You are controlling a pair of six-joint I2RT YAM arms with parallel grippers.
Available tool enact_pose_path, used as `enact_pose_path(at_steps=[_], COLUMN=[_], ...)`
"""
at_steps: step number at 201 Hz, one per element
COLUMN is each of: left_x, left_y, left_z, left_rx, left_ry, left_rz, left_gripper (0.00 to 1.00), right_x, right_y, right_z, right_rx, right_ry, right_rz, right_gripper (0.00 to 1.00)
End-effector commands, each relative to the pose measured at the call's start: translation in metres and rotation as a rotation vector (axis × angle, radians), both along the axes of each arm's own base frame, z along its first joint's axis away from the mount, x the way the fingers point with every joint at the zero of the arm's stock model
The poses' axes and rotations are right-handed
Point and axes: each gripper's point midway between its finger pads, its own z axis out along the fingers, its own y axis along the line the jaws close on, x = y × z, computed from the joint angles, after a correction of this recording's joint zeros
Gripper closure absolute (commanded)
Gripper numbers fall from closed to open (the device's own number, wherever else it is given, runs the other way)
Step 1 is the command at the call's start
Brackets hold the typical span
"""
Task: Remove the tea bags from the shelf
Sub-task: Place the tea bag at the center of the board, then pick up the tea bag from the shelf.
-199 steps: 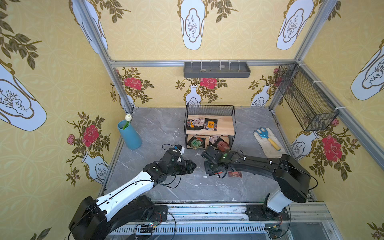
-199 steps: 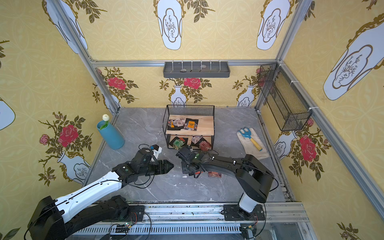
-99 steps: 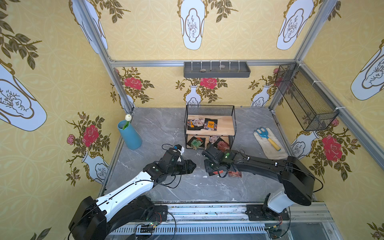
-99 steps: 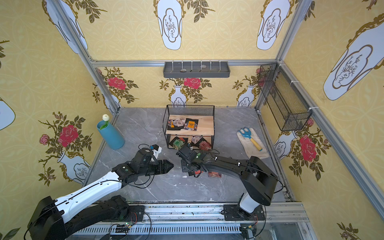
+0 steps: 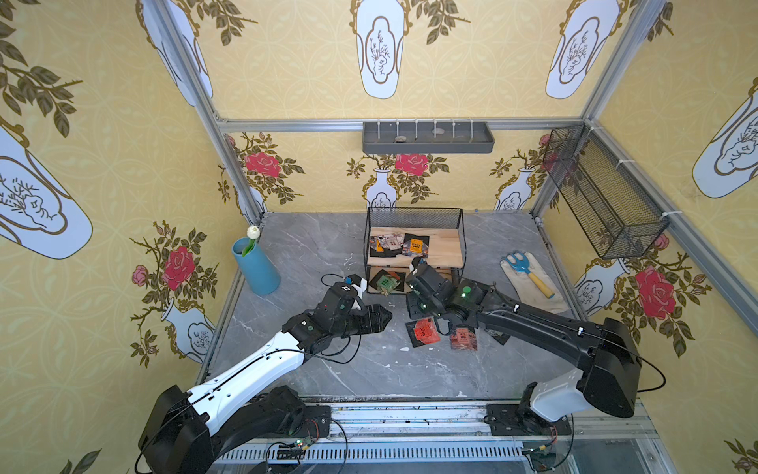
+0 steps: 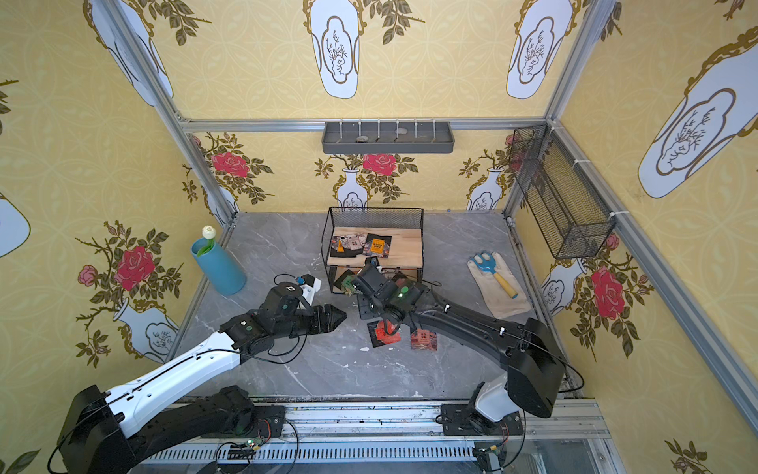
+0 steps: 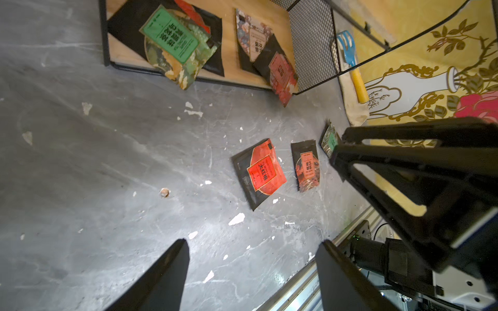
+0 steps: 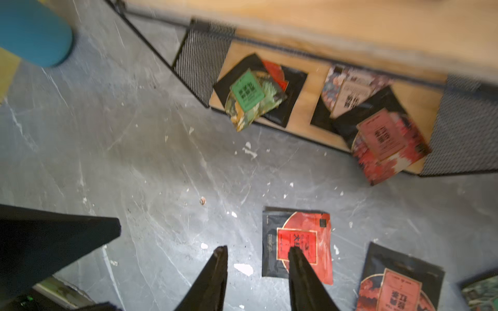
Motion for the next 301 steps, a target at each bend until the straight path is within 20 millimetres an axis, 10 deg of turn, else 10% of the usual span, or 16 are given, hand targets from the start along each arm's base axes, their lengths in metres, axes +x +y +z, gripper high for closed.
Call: enact_pose_path(at_steps=[1,133,178,301], left_x=[0.009,0.035,0.035,0.031], left_y=[-0.007,-0.009,-0.007,-0.001], left_z=[0.013,0.043,0.040,0.031], left_rx=[-0.018,-0.039,-0.039,-0.045], left_ry=[-0.026,-0.060,-0.058,-0.045], left_rz=[-0.008,0.016,0.019,0.036], left_gripper=[0.17,0.17,0.17,0.17], right_x=[0.016,0.110,0.106,0.104], right_y=[-0.006,-0.023,-0.005,-0.002], right_z=[0.022,0.074,0.077,0.043], right_rx=[-0.028,-0.032,-0.022,-0.288], right_ry=[-0.075,-0.164,-0.202,-0.578], right_rz=[0.022,-0.018,0.225,0.687], right_gripper=[0.53,0.28,0.00,0.03])
